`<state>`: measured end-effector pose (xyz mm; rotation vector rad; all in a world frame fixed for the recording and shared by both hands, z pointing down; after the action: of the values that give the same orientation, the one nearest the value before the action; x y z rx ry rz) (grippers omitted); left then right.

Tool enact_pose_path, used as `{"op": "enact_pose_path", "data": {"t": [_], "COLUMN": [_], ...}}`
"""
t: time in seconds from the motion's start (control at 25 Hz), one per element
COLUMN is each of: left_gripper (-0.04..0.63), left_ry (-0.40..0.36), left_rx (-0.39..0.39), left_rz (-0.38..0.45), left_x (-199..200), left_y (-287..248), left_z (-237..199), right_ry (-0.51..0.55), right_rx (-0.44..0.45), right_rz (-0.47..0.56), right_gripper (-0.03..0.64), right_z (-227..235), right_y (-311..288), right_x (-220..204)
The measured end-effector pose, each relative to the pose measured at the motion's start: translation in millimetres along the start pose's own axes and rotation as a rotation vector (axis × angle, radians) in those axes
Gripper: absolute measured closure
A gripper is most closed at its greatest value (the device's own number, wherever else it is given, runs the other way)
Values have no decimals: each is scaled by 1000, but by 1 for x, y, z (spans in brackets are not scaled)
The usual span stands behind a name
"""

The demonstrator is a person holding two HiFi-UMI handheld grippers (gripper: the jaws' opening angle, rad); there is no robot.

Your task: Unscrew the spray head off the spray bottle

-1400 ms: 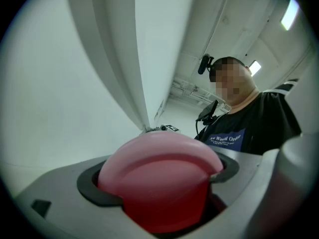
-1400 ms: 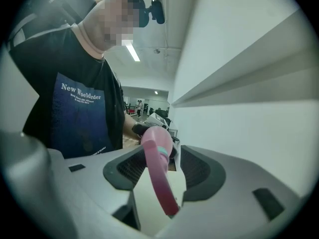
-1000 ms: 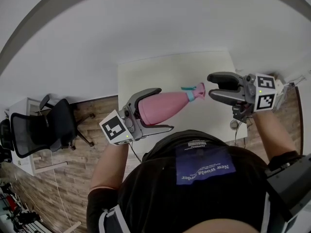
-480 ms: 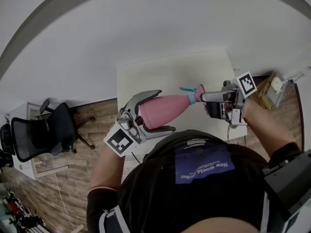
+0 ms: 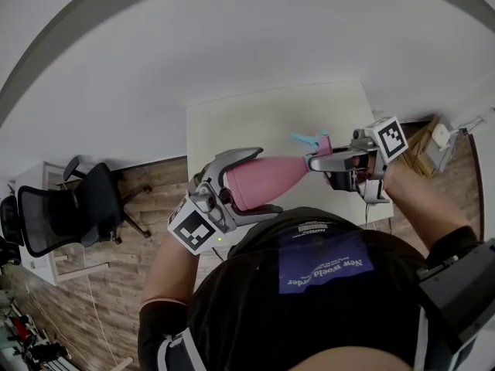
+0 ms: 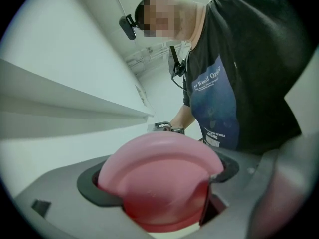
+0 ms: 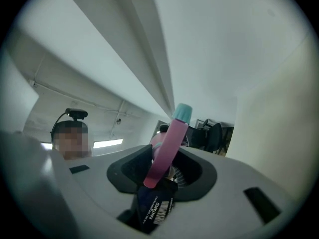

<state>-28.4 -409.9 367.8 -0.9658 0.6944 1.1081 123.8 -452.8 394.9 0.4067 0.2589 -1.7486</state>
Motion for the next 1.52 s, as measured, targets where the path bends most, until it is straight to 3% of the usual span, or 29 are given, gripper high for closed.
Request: {"op": "enact_pose_path", "data": {"t": [0.16, 0.32, 0.36, 0.76, 0.92, 1.12, 1.28, 1.4, 1.52], "left_gripper": [97, 97, 97, 97, 97, 97, 97, 97, 97], "left_ry": [82, 416, 468, 821, 930, 1057, 1131, 1163, 1147], "left_rx": [-63, -113, -127, -348, -409, -466, -493, -502, -488], "left_rz": [-7, 84, 114, 259, 286, 313, 321, 340, 366], "left_x": [-1, -10, -10, -22, -26, -36, -39, -39, -38], "left_y": [0, 1, 1, 4, 2, -1, -1, -3, -7], "left_z": [-10, -17, -19, -30, -26, -26, -25, -23, -23], "right_ry": [176, 379, 428, 901, 1110, 1305, 1498, 1584, 1610], "right_rx": [-103, -198, -220, -431, -514, -707, -809, -876, -899], "right_rz": [-25, -60, -70, -213, -320, -504, -585, -618, -611], "right_gripper": [497, 497, 497, 497, 497, 497, 497, 497, 497], "right_z": [-11, -23, -25, -48, -57, -52, -56, -58, -60], "right_y": [2, 0, 0, -14, -21, -23, -30, -30, -25], "right_x": [8, 13, 15, 15, 3, -6, -7, -10, -10]}}
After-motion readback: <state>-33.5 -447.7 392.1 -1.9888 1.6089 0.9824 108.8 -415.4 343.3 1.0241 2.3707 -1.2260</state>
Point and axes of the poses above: the fingertips, and each gripper's own axes: y backward along the fingers, z to its right, x out of its top, the point moved 5 cm from there along y, backward along the fingers, and after that the axes turned 14 degrees about -z, right-handed, at the moved point
